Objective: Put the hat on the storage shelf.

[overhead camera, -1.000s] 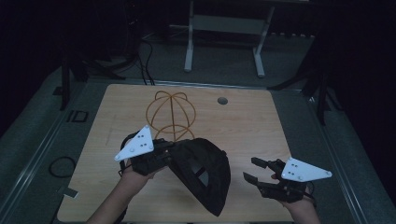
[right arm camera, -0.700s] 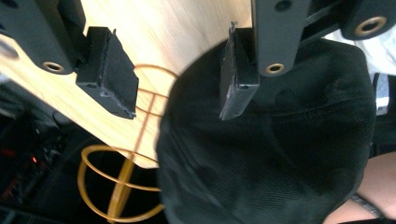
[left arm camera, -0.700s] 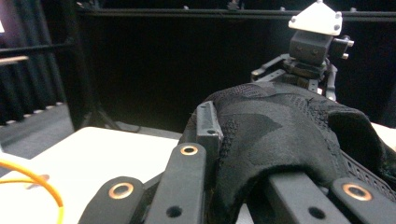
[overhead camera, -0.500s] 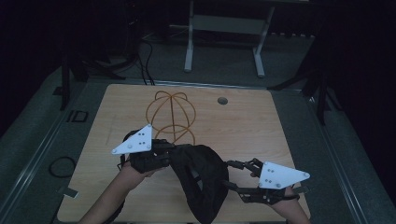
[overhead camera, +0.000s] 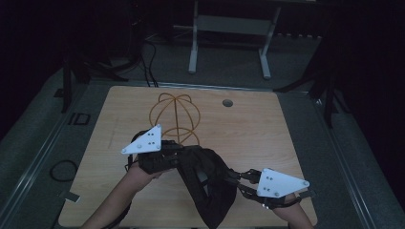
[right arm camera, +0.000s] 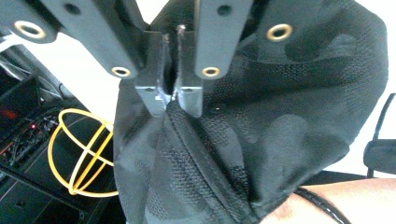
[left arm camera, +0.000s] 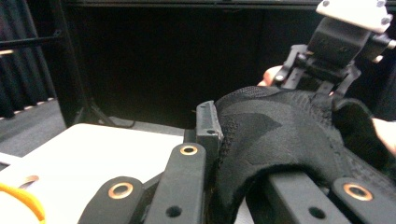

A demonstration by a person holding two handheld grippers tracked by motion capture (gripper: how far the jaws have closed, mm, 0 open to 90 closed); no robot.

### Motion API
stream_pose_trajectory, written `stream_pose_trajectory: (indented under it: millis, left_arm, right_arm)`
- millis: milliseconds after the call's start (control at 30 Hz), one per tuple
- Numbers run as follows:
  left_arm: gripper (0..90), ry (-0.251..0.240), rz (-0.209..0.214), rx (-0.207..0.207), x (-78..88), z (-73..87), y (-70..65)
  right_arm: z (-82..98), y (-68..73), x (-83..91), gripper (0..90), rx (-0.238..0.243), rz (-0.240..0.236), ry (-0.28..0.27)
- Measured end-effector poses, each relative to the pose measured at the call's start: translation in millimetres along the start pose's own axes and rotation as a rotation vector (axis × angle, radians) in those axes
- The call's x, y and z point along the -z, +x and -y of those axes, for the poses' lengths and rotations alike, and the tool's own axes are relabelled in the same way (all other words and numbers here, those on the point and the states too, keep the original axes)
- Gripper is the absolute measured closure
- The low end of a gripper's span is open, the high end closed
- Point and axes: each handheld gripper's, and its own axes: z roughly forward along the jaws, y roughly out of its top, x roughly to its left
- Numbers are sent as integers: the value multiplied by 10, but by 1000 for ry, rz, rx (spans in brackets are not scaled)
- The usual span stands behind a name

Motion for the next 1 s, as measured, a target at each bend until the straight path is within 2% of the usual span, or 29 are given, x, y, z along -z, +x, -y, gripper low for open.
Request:
stream_pose_trajectory:
  millis: [167,367,400,667,767,900,1000]
  left_arm:
    - [870,22,-24,-5,-16,27,19]
    - [820,83,-68,-28,-32,33,-4]
    - [791,87,-72,-26,-28,36,-4]
    - [726,99,-94,-25,31,37,-14]
    - [720,86,-126,-8,101,41,4]
    - [709,116,-185,-46,202,84,-27]
    - [709,123,-202,-42,279,140,-31]
  right_arm:
    - [0,-32,36,876,-20,9,-21]
    - [-4,-75,92,880,-34,7,-19]
    - [-2,-73,101,880,-32,10,-19]
    - [16,-121,206,879,-47,34,-29]
    - [27,-149,242,879,-59,49,-27]
    - [58,-209,314,879,-78,77,-32]
    - [70,-248,369,879,-97,98,-41]
